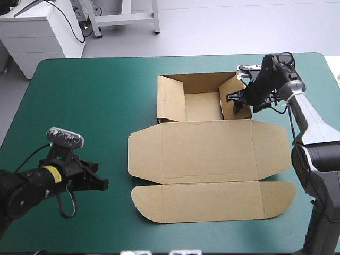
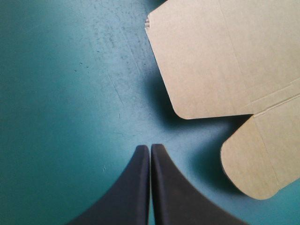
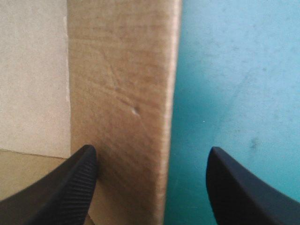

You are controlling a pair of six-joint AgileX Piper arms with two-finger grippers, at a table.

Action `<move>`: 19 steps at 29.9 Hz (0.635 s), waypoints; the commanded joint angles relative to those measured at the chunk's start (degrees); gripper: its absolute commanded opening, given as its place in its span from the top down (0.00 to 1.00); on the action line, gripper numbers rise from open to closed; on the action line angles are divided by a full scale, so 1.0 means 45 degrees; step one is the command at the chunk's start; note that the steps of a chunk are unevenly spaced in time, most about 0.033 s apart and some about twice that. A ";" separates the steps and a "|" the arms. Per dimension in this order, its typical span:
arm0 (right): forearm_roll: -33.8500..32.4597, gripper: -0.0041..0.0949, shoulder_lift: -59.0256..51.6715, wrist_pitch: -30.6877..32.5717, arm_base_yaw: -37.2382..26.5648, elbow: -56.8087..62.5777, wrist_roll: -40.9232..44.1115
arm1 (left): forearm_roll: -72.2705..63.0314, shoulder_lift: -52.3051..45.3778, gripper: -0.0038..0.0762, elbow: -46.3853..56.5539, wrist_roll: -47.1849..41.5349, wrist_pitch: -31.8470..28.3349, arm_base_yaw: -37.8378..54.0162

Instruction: Fold the box

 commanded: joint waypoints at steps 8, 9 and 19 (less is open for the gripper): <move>0.0515 0.87 -0.0325 0.0163 -0.0104 -0.0243 -0.0639 | -0.0092 -0.4271 0.96 0.3972 -0.0016 -0.2601 -0.0074; 0.0628 0.94 -0.0325 0.0163 -0.0104 -0.0243 -0.0832 | -0.0092 -0.4619 0.96 0.4202 -0.0016 -0.2632 -0.0074; -0.0165 0.98 -0.2085 0.0189 -0.0798 -0.0857 -0.1555 | 0.0063 -0.6650 0.96 0.4905 -0.0016 -0.2672 -0.0074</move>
